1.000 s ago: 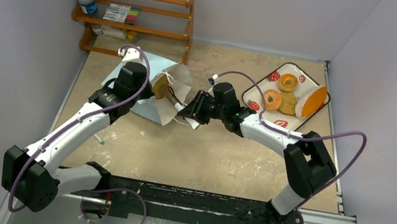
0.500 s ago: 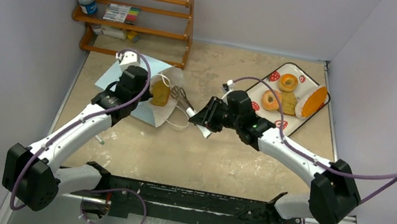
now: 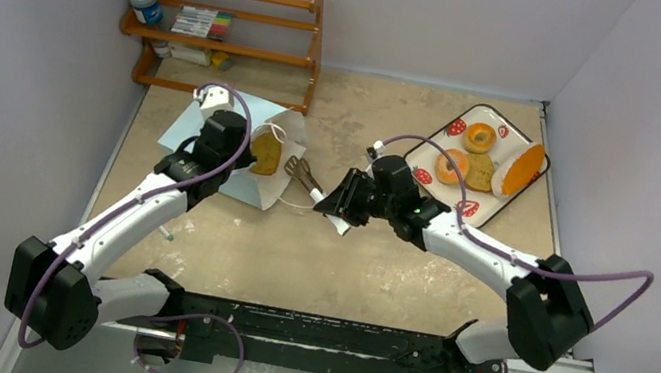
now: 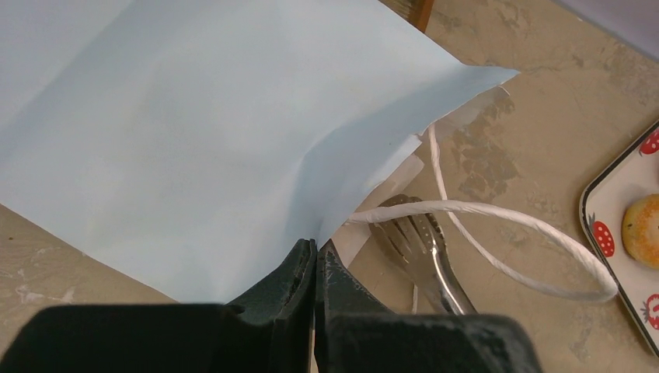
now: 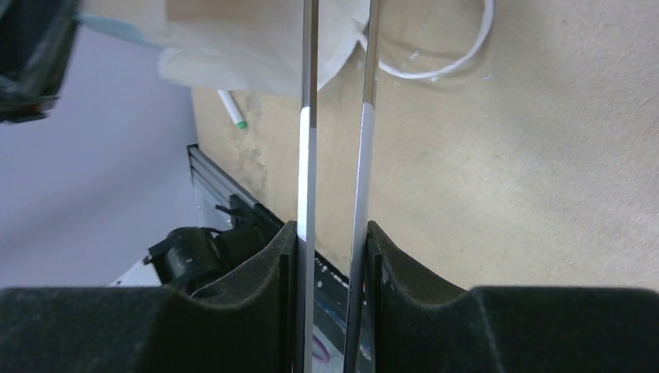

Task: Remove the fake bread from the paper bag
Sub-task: Take out the fake bread from the paper bag.

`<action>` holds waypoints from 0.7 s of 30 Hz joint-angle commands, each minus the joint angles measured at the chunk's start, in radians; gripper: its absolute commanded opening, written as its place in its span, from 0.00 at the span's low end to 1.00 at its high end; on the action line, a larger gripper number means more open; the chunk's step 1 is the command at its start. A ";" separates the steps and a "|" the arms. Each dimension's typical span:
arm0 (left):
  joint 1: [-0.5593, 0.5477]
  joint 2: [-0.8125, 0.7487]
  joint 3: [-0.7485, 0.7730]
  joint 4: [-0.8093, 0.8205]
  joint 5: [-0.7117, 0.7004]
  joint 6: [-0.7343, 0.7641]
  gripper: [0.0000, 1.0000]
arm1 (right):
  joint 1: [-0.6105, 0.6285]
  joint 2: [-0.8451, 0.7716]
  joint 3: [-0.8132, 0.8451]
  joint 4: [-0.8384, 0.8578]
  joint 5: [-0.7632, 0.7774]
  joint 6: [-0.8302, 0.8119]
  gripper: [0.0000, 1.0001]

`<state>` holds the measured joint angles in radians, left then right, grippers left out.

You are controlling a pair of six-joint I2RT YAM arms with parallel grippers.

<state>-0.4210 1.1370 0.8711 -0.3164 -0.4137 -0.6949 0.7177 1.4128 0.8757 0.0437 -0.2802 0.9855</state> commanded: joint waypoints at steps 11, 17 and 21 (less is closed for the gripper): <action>0.002 -0.050 -0.001 0.032 0.065 0.018 0.00 | 0.002 0.111 0.044 0.186 -0.093 0.005 0.31; 0.002 -0.052 -0.007 0.035 0.065 0.016 0.00 | 0.005 0.077 0.028 0.169 -0.091 0.004 0.32; 0.001 -0.055 -0.009 0.041 0.068 0.009 0.00 | 0.006 0.083 0.021 0.166 -0.105 0.005 0.33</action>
<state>-0.4210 1.1118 0.8665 -0.3225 -0.3634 -0.6872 0.7197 1.5337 0.8764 0.1566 -0.3477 0.9882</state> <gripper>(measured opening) 0.006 0.331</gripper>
